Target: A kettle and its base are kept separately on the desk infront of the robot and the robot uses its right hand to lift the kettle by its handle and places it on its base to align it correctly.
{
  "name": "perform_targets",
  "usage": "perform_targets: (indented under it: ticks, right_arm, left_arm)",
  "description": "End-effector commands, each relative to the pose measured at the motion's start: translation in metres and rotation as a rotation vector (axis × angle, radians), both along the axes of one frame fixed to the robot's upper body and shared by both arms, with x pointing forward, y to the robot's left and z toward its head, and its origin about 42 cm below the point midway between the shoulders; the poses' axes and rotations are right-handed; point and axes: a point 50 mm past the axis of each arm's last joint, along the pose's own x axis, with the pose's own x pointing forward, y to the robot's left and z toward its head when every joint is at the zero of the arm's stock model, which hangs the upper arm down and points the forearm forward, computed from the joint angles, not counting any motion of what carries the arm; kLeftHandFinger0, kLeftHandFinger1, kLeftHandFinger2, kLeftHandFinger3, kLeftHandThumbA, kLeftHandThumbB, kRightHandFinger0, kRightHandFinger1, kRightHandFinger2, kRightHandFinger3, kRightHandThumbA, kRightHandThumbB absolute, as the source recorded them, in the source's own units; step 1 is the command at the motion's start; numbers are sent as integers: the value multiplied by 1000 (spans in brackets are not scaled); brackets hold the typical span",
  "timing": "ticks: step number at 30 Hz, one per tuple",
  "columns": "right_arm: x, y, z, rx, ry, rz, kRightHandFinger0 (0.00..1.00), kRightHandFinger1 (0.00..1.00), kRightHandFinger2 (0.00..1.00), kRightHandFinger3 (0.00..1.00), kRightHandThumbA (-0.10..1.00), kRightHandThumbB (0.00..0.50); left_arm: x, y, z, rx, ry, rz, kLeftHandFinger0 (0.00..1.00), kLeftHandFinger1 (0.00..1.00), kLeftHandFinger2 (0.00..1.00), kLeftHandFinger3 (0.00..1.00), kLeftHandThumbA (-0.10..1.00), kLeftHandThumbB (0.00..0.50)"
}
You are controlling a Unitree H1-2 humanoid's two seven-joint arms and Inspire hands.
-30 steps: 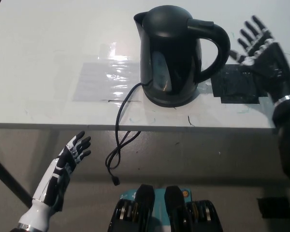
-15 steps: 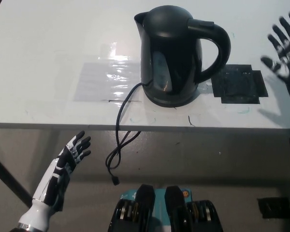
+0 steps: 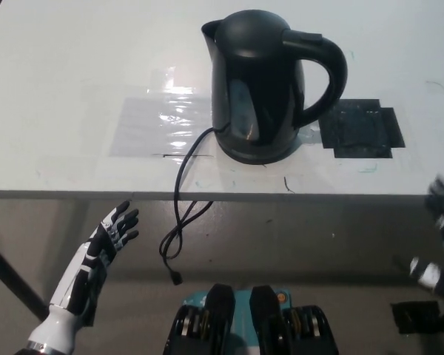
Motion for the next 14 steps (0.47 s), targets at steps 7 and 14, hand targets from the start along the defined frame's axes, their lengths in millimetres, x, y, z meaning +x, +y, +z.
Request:
perform_targets:
  ticks: [7, 14]
  right_arm:
    - [10, 7, -4, -57, -117, -36, 1000, 1000, 1000, 1000, 1000, 471]
    - [14, 6, -12, -78, -110, -66, 1000, 1000, 1000, 1000, 1000, 458]
  left_arm:
    - [-4, 5, 10, 14, -58, -3, 1000, 1000, 1000, 1000, 984, 42]
    - [-7, 8, 9, 34, -60, 2, 1000, 1000, 1000, 1000, 997, 36]
